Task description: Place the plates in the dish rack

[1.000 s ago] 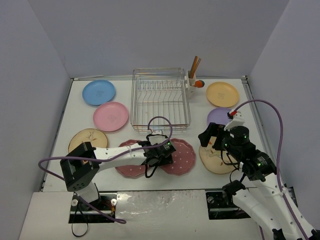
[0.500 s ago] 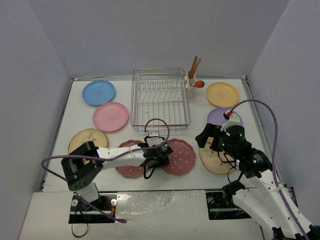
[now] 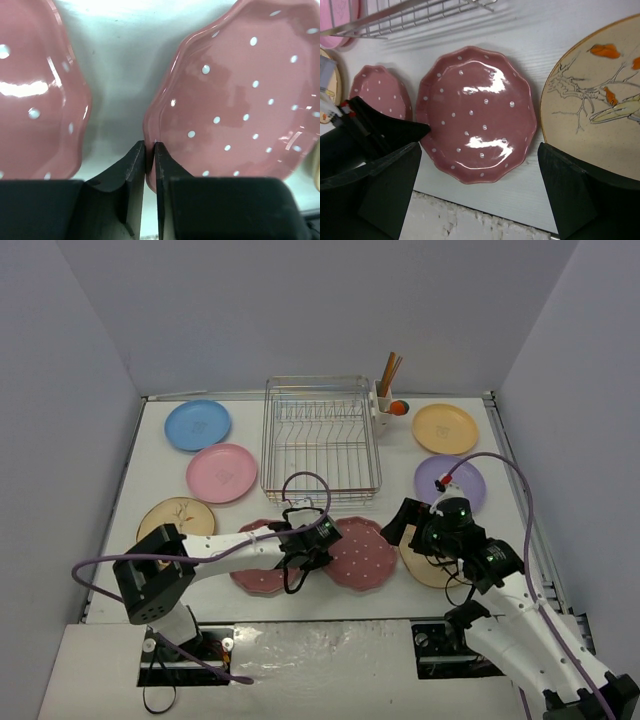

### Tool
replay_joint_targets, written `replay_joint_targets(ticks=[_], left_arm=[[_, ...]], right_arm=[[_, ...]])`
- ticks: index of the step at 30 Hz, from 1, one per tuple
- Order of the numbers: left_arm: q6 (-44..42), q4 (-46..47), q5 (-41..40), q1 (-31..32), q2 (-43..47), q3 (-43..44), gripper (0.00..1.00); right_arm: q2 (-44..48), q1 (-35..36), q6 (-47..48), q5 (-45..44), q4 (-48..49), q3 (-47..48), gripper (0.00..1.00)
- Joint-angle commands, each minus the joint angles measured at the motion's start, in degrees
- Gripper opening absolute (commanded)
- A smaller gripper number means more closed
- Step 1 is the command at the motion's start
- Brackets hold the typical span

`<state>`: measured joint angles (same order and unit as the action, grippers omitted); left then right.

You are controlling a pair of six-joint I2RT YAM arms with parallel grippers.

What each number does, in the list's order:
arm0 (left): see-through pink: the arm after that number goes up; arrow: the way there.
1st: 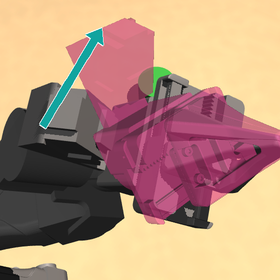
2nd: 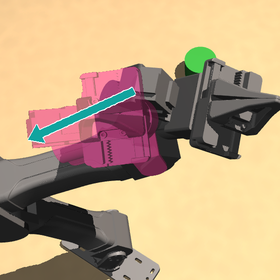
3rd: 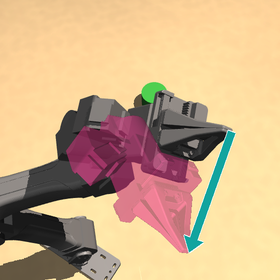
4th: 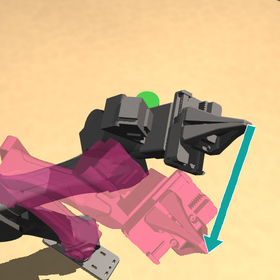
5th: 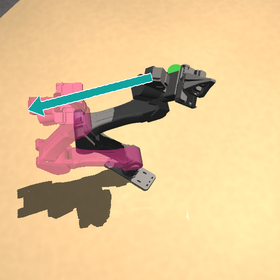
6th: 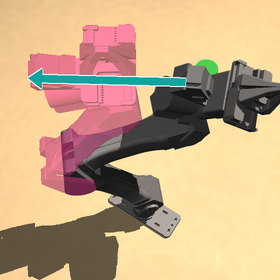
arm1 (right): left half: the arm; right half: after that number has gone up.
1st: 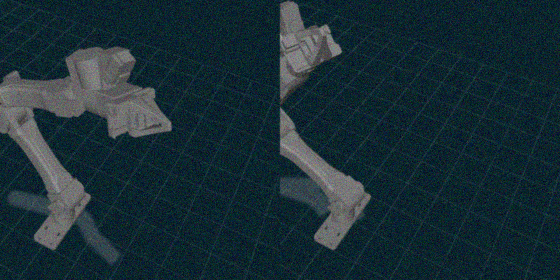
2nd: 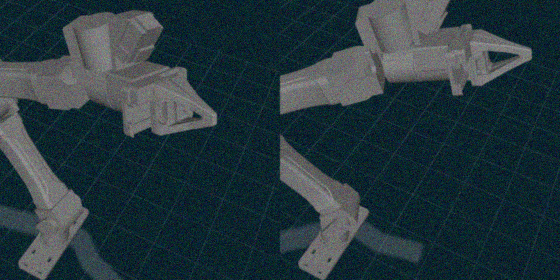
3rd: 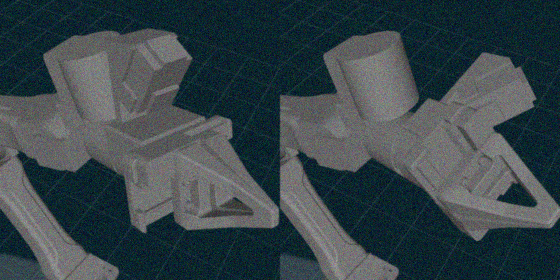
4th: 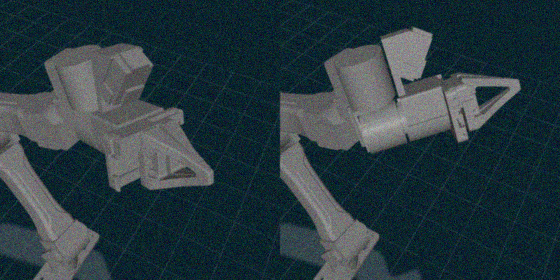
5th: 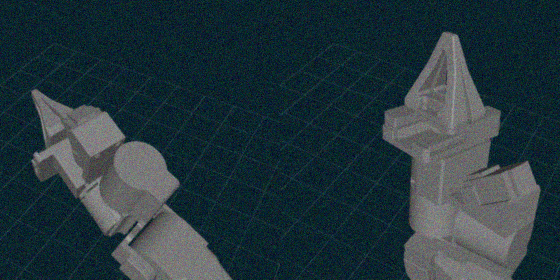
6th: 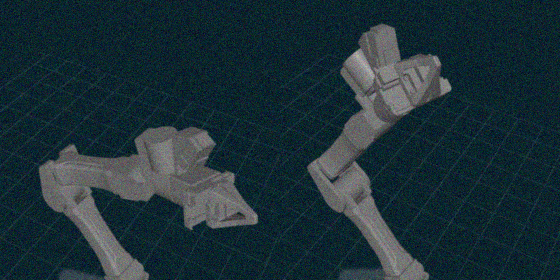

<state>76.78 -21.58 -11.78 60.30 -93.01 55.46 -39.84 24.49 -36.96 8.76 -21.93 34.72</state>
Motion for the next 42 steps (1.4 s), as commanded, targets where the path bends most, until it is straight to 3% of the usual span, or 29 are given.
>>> replay_joint_targets(ticks=[1, 9, 18, 42], left_arm=[[4.66, -3.84, -1.17, -1.07, 8.53, 1.47, 0.00], [12.40, 0.90, 0.12, -3.87, 17.25, -6.65, 0.00], [17.37, 8.80, 3.43, -4.05, 19.31, -11.34, 0.00], [22.44, 14.58, 5.42, -3.86, 23.42, -12.82, 0.00]], right_arm=[[-3.14, 0.56, -4.42, 4.84, 4.71, -2.82, 0.99], [-5.70, 0.56, -6.70, 9.12, 8.14, -7.27, 1.00], [-11.26, 0.65, -9.30, 15.89, 16.53, -11.95, 1.00], [-19.84, 0.66, -18.96, 19.96, 41.01, -20.49, 0.97]])
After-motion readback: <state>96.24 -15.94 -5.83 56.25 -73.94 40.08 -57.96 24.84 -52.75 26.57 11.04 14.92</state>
